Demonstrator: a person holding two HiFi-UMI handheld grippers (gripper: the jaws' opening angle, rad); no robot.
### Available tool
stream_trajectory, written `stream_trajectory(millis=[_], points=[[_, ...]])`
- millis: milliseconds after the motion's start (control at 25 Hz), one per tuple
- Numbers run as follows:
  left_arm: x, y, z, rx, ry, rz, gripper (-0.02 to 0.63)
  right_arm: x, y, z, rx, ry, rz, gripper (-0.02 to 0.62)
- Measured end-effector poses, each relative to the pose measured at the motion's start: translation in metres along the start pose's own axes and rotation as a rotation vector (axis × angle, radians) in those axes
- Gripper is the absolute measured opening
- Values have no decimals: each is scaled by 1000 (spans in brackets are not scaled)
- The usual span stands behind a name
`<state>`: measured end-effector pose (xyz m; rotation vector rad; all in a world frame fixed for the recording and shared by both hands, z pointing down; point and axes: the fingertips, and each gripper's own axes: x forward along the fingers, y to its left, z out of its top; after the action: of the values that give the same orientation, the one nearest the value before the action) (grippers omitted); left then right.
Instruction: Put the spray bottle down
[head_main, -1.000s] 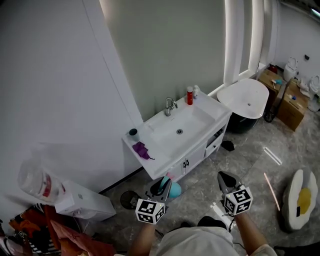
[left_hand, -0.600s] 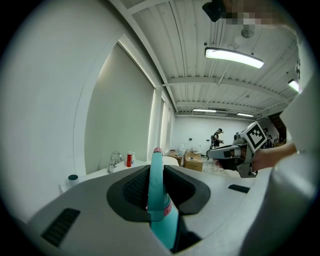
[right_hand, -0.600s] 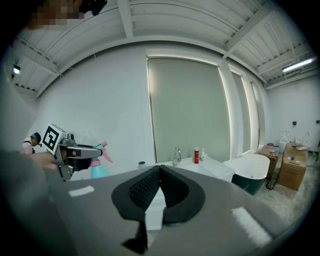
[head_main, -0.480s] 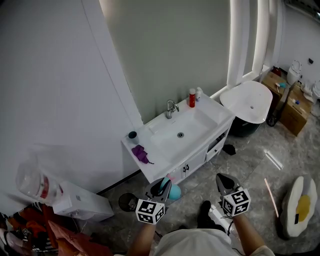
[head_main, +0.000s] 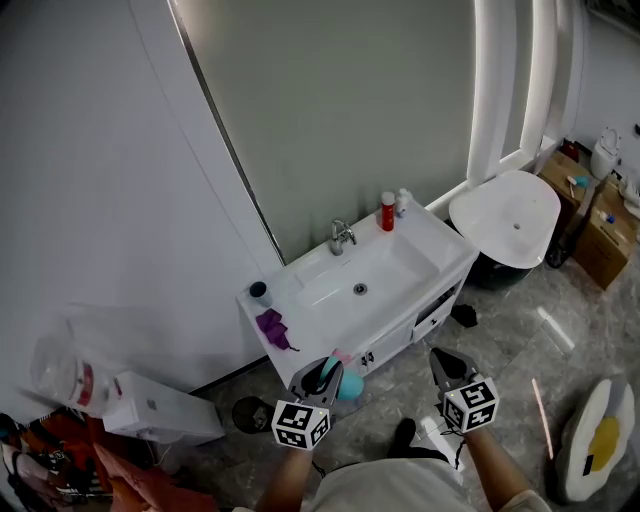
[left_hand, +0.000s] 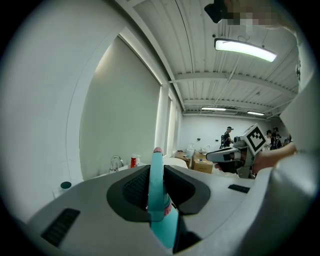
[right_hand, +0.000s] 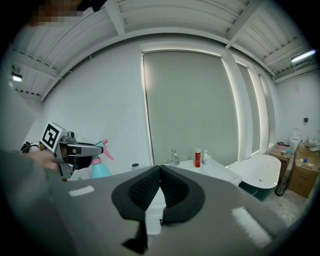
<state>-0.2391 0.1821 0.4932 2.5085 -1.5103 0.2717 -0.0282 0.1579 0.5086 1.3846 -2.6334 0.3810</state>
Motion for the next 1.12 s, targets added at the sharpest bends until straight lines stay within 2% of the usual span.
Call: stream_trajectory(millis=[240, 560, 880, 1120], points=[[56, -9, 15, -3, -2, 39, 84, 25, -57, 17, -8, 0, 43, 11], [119, -27, 18, -18, 20, 62, 84, 47, -125, 13, 11, 34, 64, 11], [161, -27, 30, -6, 35, 57, 84, 66, -163, 16, 34, 43, 63, 11], [197, -10, 28, -12, 50, 43, 84, 95, -177, 12, 39, 71, 61, 11]])
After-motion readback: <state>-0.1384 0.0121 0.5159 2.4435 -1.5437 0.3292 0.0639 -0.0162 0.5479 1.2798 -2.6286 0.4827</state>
